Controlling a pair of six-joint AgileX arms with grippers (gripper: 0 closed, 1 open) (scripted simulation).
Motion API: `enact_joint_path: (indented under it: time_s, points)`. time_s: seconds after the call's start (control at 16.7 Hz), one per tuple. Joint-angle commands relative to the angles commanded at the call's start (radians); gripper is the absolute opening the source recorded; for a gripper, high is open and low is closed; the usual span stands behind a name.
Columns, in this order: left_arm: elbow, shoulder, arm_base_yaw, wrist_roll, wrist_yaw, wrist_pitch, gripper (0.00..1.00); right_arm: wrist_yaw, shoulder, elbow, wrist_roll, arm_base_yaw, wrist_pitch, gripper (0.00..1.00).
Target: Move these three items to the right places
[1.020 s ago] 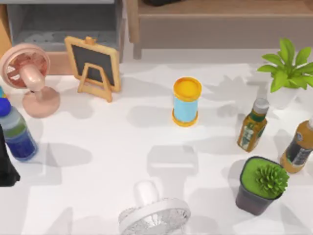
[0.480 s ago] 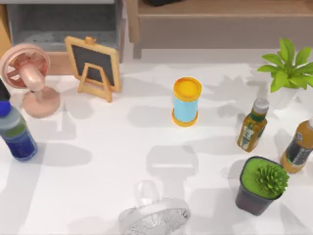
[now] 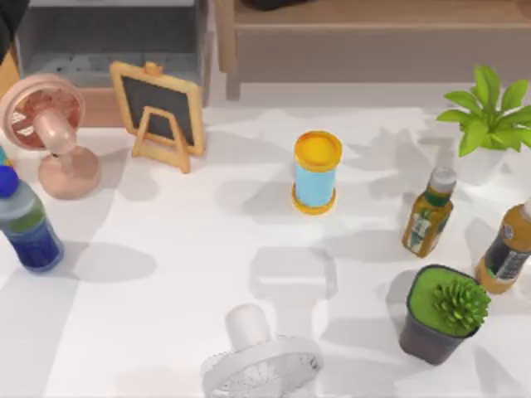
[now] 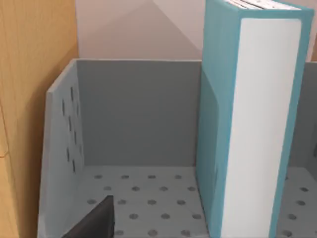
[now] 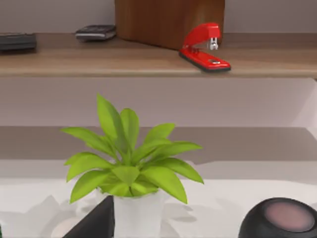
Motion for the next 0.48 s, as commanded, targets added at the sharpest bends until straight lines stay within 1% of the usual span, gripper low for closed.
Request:
enact_joint_path:
  time_s: [0.24,0.48]
  points:
    - [0.196,0.300,-0.025,-0.001,-0.038,0.103,1.00,0.000,0.000,0.000,0.000,0.000,0.000,1.00]
    - [0.293,0.431,-0.039,-0.002,-0.054,0.155,1.00,0.000,0.000,0.000,0.000,0.000,0.000,1.00]
